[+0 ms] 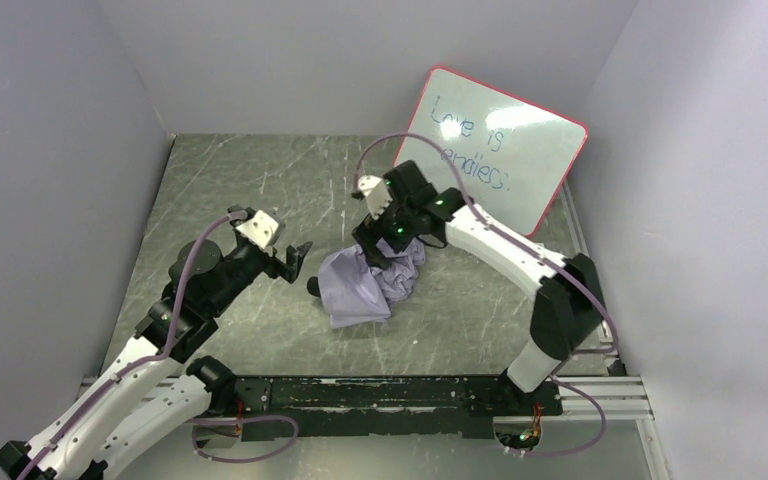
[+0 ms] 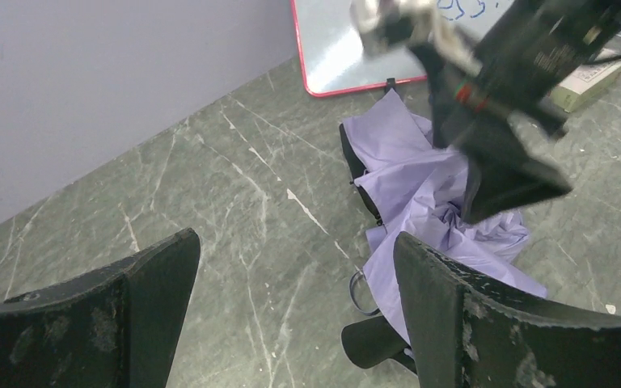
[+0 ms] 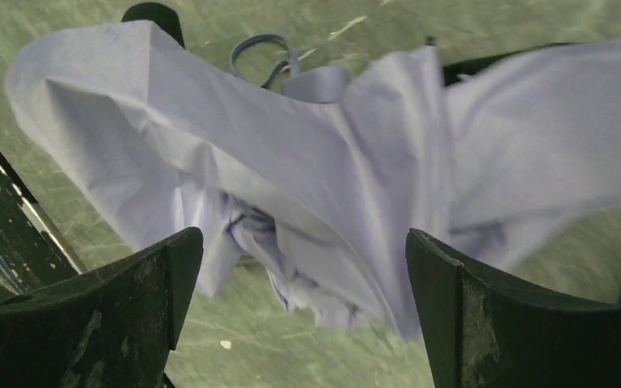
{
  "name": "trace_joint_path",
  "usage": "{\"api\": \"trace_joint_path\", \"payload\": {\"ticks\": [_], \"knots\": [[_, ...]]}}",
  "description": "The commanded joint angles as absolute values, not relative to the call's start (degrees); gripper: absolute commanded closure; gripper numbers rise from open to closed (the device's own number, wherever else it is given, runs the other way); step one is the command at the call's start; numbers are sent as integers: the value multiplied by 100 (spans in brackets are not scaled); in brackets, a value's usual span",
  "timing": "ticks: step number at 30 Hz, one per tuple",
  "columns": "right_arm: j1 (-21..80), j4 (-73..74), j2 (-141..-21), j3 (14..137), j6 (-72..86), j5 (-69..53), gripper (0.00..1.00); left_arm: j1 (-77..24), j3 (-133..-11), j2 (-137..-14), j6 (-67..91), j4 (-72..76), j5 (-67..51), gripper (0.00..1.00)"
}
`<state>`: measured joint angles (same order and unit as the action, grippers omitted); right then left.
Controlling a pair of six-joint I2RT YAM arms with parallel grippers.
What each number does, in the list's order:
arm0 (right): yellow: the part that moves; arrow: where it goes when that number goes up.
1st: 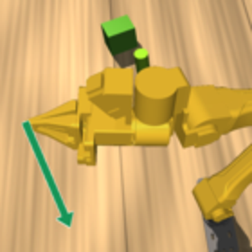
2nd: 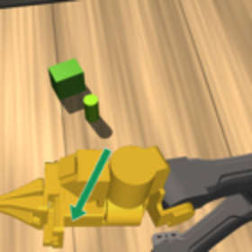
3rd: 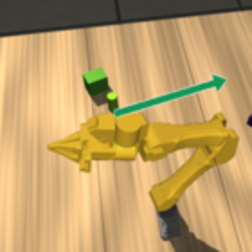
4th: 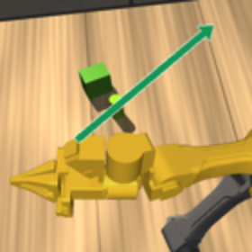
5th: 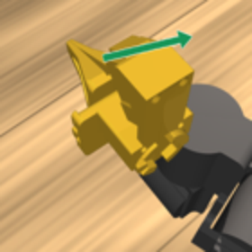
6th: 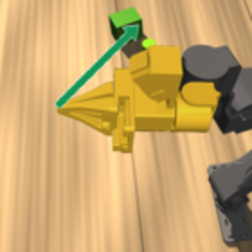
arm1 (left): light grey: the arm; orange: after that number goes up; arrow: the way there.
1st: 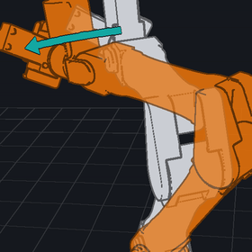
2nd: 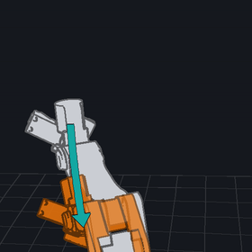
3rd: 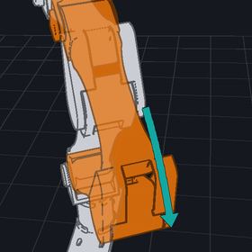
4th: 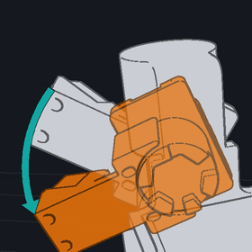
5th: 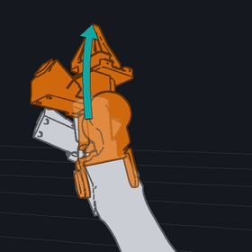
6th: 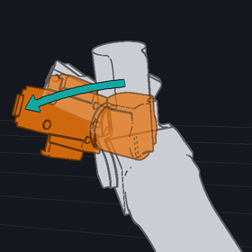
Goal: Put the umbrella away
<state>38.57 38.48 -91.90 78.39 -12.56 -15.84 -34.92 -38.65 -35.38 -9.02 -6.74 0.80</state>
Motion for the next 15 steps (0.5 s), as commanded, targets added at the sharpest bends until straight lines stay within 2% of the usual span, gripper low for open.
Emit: {"api": "trace_joint_path", "payload": {"ticks": [1, 8, 15], "knots": [[4254, 3599, -9768, 7882, -1433, -1530, 0, -3454, -3858, -3483, -895, -625, 213, 7], [4338, 3222, -10397, 7382, -1556, -1213, 0, -3454, -3845, -3444, -916, -686, 277, 7], [4448, 3258, -11569, 7103, -1505, -613, 0, -3454, -3836, -3486, -945, -650, 287, 6]]}}
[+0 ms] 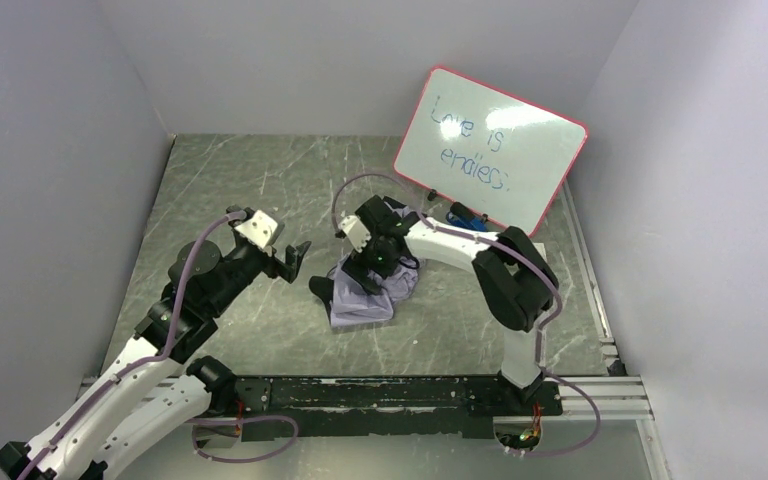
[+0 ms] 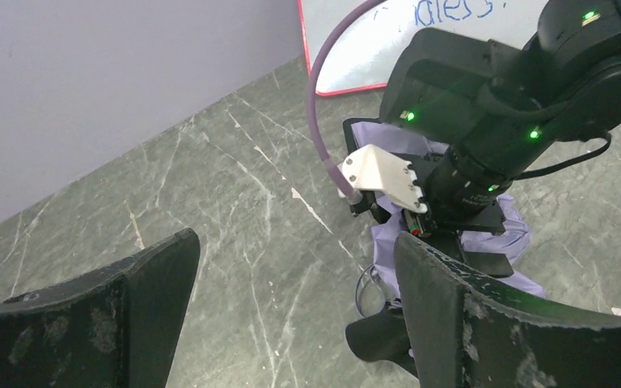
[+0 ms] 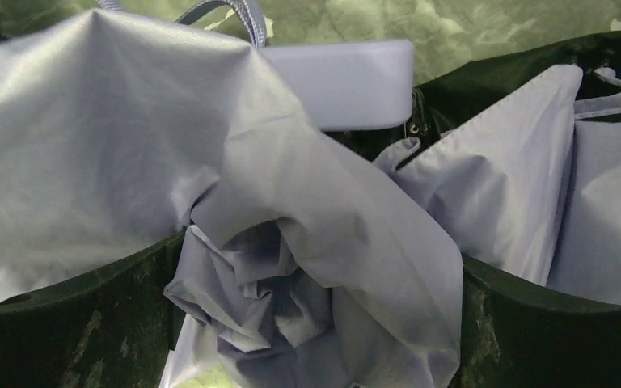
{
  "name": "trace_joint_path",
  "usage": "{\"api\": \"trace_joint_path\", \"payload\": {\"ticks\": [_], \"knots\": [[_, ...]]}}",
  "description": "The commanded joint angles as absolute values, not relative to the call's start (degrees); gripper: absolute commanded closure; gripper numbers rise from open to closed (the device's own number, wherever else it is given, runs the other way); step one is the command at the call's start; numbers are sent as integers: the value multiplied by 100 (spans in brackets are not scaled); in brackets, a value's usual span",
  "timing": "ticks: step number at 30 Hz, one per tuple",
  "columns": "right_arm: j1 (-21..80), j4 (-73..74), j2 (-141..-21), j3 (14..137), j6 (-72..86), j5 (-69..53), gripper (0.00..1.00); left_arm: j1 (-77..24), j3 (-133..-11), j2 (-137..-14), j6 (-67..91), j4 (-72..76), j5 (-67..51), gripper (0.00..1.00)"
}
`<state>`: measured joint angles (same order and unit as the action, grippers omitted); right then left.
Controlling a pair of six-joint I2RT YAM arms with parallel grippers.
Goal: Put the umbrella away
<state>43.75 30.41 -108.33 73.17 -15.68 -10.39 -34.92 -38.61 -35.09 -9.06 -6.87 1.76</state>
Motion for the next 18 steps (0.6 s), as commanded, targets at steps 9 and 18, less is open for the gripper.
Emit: {"api": "trace_joint_path", "payload": {"ticks": [9, 18], "knots": [[4386, 3469, -12690, 7251, -1144, -20, 0, -3454, -3893, -3535, -1070, -702, 419, 6], [4282, 3039, -12492, 6904, -1109, -114, 39, -3454, -3936, -3590, -1132, -686, 488, 5]]}}
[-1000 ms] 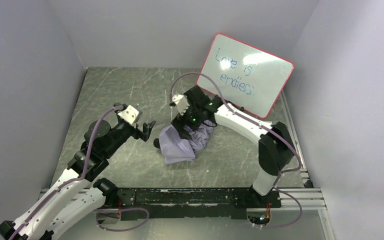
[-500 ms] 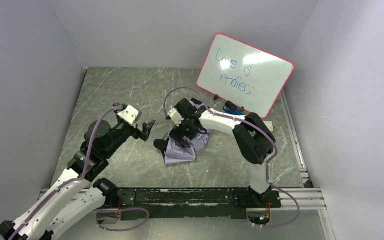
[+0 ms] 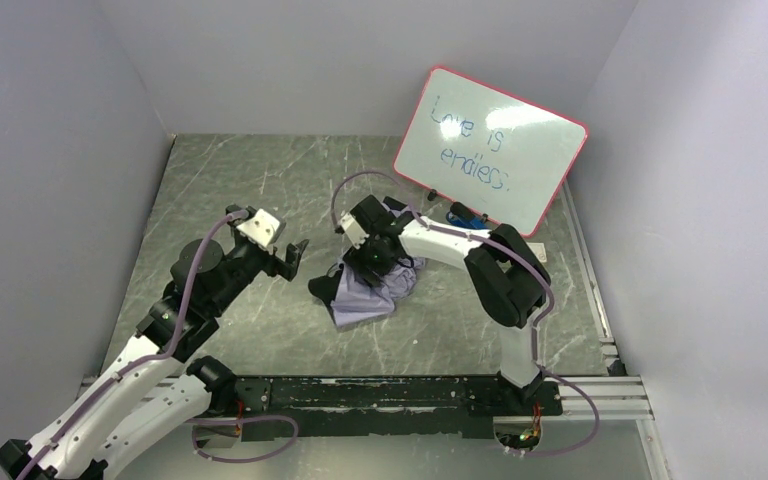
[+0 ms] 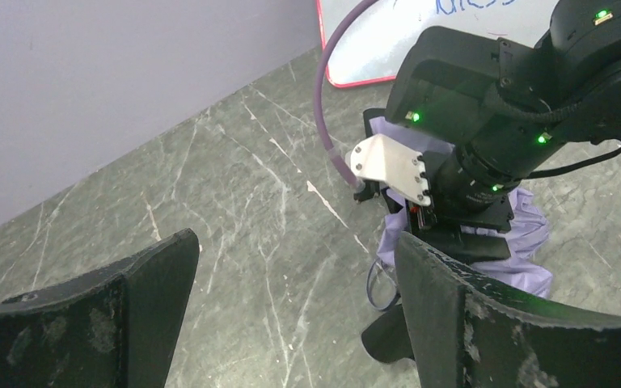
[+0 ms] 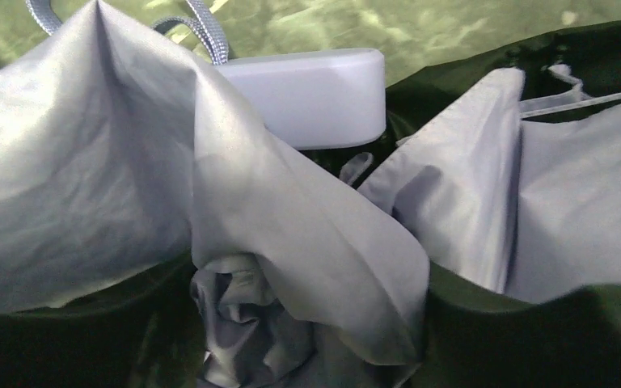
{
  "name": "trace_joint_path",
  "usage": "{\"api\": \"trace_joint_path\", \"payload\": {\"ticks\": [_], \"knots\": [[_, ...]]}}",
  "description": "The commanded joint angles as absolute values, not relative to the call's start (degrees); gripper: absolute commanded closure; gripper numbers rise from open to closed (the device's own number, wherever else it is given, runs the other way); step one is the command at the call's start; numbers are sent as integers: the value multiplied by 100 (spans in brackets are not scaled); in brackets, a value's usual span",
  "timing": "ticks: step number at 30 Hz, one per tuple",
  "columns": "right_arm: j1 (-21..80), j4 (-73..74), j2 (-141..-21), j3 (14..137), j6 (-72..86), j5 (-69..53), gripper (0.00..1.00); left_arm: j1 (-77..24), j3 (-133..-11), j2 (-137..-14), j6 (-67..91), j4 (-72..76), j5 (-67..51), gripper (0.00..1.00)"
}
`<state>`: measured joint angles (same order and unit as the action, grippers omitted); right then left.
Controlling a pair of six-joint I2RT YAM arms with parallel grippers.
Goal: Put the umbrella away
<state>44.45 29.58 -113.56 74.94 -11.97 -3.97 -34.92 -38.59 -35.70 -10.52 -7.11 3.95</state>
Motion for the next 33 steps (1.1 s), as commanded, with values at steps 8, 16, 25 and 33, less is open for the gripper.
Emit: {"api": "trace_joint_path", "payload": {"ticks": [8, 16, 25, 33], "knots": [[4259, 2795, -12184, 6607, -1126, -209, 94, -3454, -3964, -3619, -1132, -712, 502, 5], [3882, 2999, -11049, 7050, -1042, -1026, 100, -3454, -3955, -3605, -1081, -704, 477, 6], [3073, 3987, -10271, 8210, -960, -1797, 100, -3454, -3846, -3479, -1045, -650, 392, 6], [2880, 4136, -9826, 9275, -576, -2449, 100, -3454, -3823, -3420, -1043, -636, 130, 6]]}}
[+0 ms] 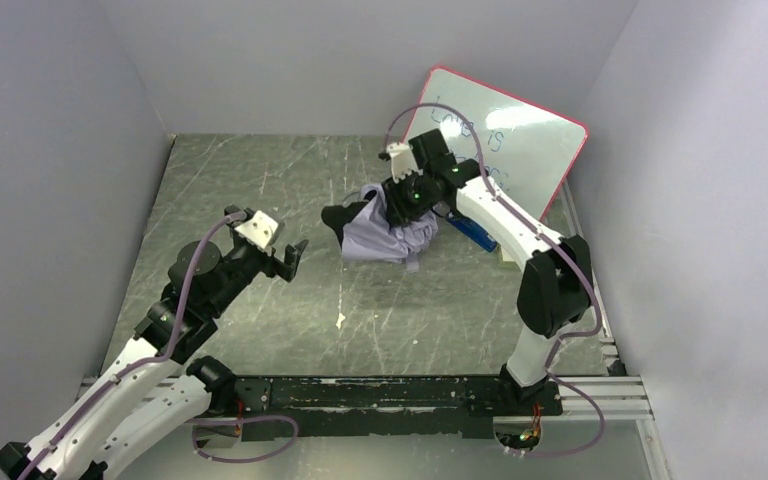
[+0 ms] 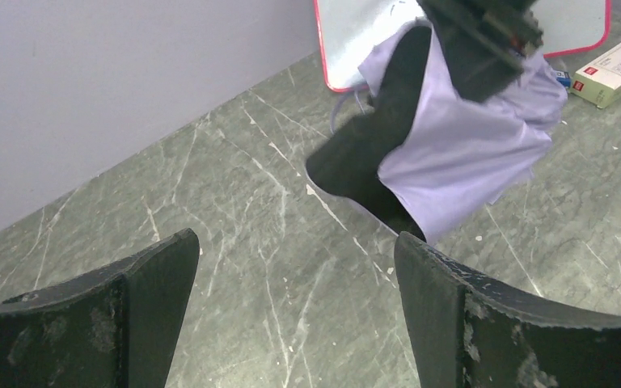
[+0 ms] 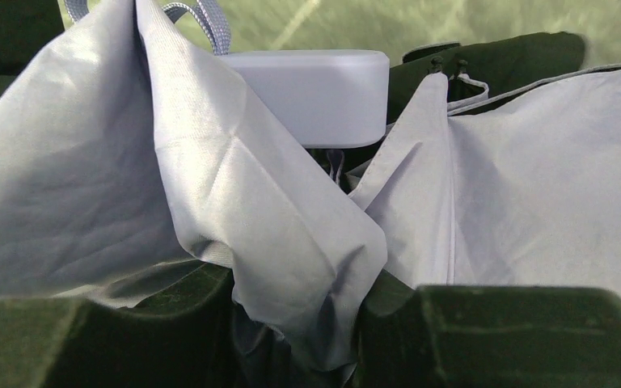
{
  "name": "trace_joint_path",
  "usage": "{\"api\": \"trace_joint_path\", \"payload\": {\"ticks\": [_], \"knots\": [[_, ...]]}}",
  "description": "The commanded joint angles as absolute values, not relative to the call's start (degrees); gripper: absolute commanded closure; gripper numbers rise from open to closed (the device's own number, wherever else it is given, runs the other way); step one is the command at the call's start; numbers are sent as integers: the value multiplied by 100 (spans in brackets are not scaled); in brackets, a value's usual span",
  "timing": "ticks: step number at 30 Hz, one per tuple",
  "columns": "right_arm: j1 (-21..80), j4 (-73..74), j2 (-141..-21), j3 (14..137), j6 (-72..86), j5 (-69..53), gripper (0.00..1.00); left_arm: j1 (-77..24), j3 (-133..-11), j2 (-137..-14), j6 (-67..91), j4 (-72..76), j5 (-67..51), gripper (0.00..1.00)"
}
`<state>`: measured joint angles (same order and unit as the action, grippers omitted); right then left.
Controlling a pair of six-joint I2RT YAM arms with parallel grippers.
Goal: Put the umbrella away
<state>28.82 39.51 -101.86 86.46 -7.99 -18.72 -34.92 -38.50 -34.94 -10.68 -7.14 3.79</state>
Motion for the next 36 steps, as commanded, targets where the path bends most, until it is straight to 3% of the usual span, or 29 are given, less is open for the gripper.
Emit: {"api": "trace_joint_path", "payload": {"ticks": [1, 15, 22, 36], "knots": [[2867, 4214, -9802, 9428, -565, -2485, 100, -3454, -3811, -3402, -1043, -636, 91, 6], [2327, 4691, -9264, 10659, -193, -4296, 100, -3454, -3463, -3127, -907, -366, -863, 3], [2329, 4815, -8796, 10846, -588, -5375, 100, -3454, -2829, -3013, -681, 1150, -2221, 3], [2326, 4648, -7906, 10541, -1058, -6454, 100, -3454, -2817, -4159, -114, 3015, -2831, 3]]}}
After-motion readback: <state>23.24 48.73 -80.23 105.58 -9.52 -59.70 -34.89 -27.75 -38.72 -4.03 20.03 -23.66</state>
